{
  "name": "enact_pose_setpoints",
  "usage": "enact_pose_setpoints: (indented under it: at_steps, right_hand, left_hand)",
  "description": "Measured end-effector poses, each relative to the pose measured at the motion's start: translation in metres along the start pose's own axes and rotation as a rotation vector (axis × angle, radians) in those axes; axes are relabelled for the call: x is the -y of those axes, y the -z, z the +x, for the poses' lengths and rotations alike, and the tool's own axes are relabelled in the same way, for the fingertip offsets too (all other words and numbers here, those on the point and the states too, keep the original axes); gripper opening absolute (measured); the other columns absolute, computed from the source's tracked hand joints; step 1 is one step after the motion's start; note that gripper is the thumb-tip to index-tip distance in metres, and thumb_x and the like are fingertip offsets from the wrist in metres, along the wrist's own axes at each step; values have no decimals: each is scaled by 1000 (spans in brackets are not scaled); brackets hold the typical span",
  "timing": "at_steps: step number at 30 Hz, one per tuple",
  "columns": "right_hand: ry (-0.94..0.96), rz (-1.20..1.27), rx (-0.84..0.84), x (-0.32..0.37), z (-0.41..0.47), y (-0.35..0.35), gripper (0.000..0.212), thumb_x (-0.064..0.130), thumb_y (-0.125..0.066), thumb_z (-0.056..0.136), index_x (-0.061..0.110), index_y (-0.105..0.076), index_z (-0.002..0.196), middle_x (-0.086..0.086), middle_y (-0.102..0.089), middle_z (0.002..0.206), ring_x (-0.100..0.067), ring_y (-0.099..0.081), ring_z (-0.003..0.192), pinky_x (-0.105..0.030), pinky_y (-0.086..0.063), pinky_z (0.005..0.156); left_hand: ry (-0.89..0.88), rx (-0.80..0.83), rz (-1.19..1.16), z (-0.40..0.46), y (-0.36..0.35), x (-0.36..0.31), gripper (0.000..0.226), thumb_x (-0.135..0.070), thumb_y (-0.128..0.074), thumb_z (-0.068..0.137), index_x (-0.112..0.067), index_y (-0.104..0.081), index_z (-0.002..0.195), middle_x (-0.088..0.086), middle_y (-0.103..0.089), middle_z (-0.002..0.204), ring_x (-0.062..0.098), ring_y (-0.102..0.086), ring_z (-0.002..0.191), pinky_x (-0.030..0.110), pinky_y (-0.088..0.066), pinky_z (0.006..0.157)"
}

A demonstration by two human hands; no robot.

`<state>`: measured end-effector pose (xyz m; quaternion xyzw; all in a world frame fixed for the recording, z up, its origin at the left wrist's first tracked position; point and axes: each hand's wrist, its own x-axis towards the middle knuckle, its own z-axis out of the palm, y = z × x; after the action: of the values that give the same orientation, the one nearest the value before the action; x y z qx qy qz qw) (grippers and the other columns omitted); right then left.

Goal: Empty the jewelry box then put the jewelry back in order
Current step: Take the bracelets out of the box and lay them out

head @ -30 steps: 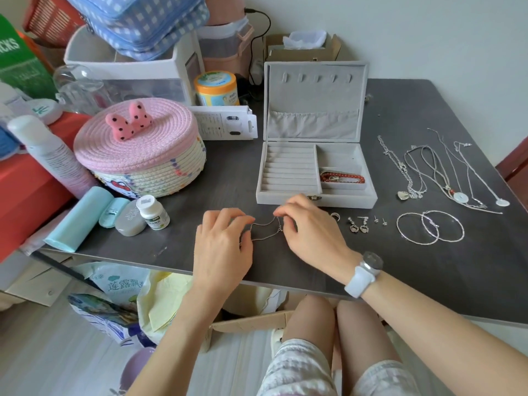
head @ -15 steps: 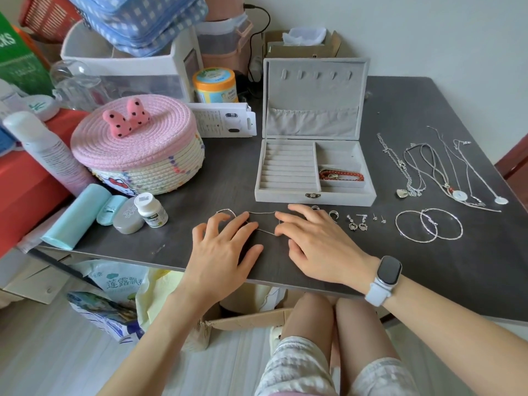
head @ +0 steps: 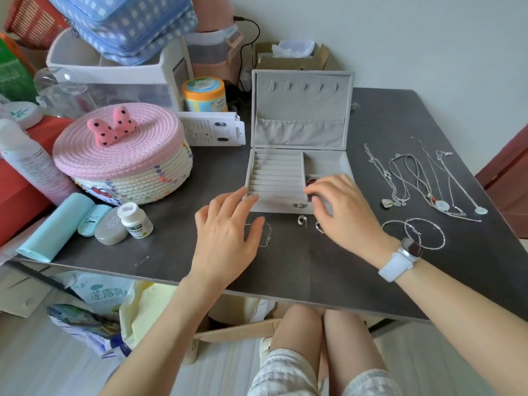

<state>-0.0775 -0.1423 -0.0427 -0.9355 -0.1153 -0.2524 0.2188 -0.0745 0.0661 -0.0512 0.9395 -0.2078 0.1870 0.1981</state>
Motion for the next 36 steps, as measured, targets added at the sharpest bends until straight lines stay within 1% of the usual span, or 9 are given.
enact_pose_setpoints:
  at_steps: [5, 8, 11, 19, 24, 28, 30, 32, 36]
  right_hand:
    - [-275, -227, 245, -40, 31, 16, 24, 20, -50, 89, 18, -67, 106, -6, -60, 112, -28, -42, 109, -41, -38, 91]
    - [-274, -257, 398, -48, 38, 21, 27, 28, -45, 92, 26, -64, 111, 2, -57, 121, -23, -38, 114, -37, -30, 91]
    - [-258, -234, 468, -49, 37, 19, 27, 29, -44, 92, 29, -62, 113, 7, -57, 121, -19, -38, 114, -36, -28, 90]
    - [-299, -138, 422, -51, 37, 13, 19, 19, -49, 89, 21, -60, 104, 5, -60, 103, -18, -41, 112, -36, -28, 91]
    - [-283, -62, 448, -53, 38, 17, 29, 18, -49, 91, 20, -49, 119, 10, -49, 90, -20, -43, 109, -38, -27, 94]
    - [-234, -56, 281, -53, 43, 25, 19, 14, -50, 90, 15, -63, 104, 4, -55, 90, -21, -49, 100, -39, -33, 91]
    - [-196, 40, 137, -47, 45, 36, 16, 9, -51, 89, 9, -66, 97, 3, -51, 89, -13, -51, 83, -30, -39, 85]
    - [-172, 168, 82, -34, 45, 51, 15, 5, -52, 88, 7, -66, 95, 8, -48, 83, 2, -48, 71, -9, -35, 74]
    - [-225, 454, 284, -1, 25, 73, 23, 6, -51, 90, 24, -63, 84, 10, -54, 80, 2, -53, 63, -9, -42, 66]
  left_hand:
    - [-54, 181, -6, 42, -23, -33, 56, -45, -24, 86, -20, -49, 130, 2, -47, 139, 27, -37, 132, 47, -28, 103]
    - [-15, 316, 64, 57, -43, -37, 52, -48, -26, 95, -28, -27, 143, -5, -25, 152, 21, -12, 143, 43, -7, 113]
    - [16, 342, 128, 62, -53, -35, 50, -49, -23, 96, -31, -25, 143, -10, -20, 153, 16, -7, 143, 40, -3, 114]
    - [60, 395, 79, 64, -49, -37, 52, -50, -23, 96, -31, -24, 144, -10, -14, 155, 15, -4, 143, 40, 4, 115]
    - [86, 406, 48, 65, -47, -38, 50, -49, -23, 96, -32, -26, 143, -11, -14, 154, 14, -4, 143, 39, 8, 114]
    - [99, 413, 8, 66, -47, -38, 47, -46, -24, 97, -33, -27, 142, -11, -16, 154, 13, -5, 143, 39, 8, 114]
    - [101, 413, -13, 67, -47, -37, 46, -43, -24, 98, -32, -29, 142, -10, -16, 154, 13, -5, 143, 38, 7, 114]
    - [105, 395, -68, 67, -47, -36, 43, -39, -26, 98, -32, -33, 140, -10, -20, 153, 13, -6, 143, 35, 4, 114]
    - [171, 259, -391, 66, -40, -33, 33, -22, -42, 96, -22, -55, 126, -3, -43, 143, 13, -26, 138, 30, -16, 112]
